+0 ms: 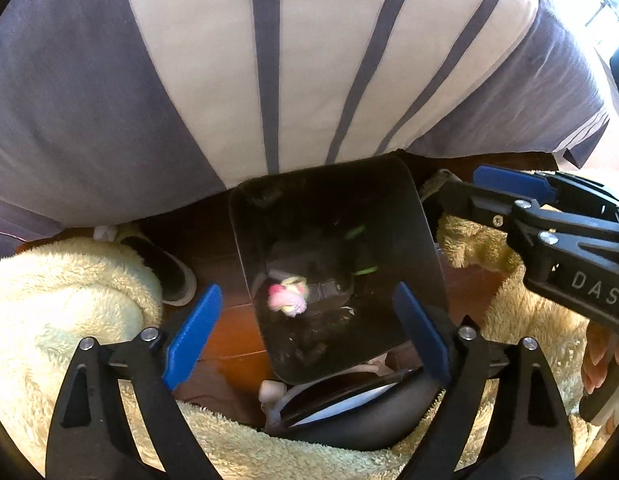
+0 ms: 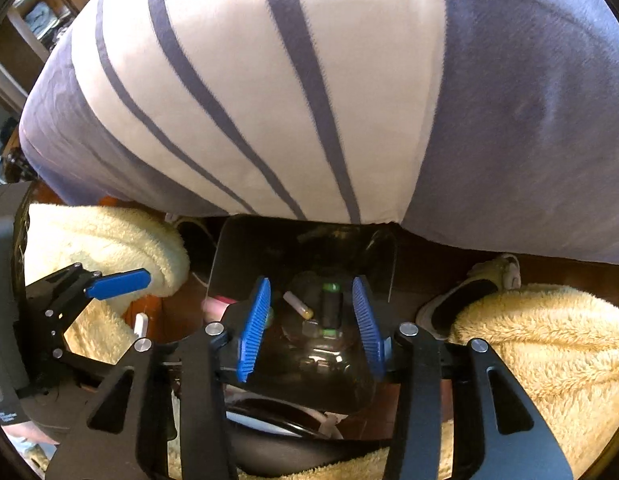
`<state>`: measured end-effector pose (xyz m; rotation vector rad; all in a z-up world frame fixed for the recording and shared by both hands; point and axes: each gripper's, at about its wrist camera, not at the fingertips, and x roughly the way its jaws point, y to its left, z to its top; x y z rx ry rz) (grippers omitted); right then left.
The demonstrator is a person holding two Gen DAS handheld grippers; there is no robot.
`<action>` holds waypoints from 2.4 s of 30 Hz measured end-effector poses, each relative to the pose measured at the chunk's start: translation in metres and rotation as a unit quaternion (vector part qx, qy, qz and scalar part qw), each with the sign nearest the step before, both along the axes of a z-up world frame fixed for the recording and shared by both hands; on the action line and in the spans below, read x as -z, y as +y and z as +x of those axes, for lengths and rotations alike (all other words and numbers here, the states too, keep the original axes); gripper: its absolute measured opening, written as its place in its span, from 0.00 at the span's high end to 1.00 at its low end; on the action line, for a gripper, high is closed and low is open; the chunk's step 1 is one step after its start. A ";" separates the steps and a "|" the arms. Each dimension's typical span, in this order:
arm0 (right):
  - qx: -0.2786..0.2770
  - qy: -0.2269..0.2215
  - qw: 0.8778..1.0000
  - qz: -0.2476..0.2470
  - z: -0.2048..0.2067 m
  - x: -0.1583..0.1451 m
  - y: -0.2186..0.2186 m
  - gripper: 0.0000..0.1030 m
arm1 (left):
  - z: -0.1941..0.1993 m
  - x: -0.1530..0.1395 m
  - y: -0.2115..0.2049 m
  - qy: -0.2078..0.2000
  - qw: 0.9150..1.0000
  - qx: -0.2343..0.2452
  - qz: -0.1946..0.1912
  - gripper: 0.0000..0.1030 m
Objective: Collect trash
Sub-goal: 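Lower both tools into the black bin and open both to drop the items, then grasp the crumpled white wrapper with the right tool while the left tool grasps the yellow bottle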
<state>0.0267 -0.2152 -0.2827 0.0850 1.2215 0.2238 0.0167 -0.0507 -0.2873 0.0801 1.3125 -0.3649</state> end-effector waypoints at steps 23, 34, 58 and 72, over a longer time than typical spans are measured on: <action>0.052 -0.123 0.991 -0.014 -0.005 -0.084 -0.033 0.10 | 0.014 -0.105 0.034 -0.168 0.984 -0.048 0.016 0.08; 0.045 -0.199 0.978 -0.049 0.033 -0.142 -0.033 0.09 | 0.052 -0.170 0.045 -0.248 0.967 -0.061 0.005 0.08; 0.021 -0.245 0.969 -0.029 0.187 -0.182 -0.019 0.30 | 0.172 -0.184 0.023 -0.245 0.967 -0.063 0.009 0.08; -0.032 -0.233 0.972 -0.018 0.231 -0.169 0.002 0.75 | 0.212 -0.184 0.000 -0.232 0.972 -0.045 -0.005 0.08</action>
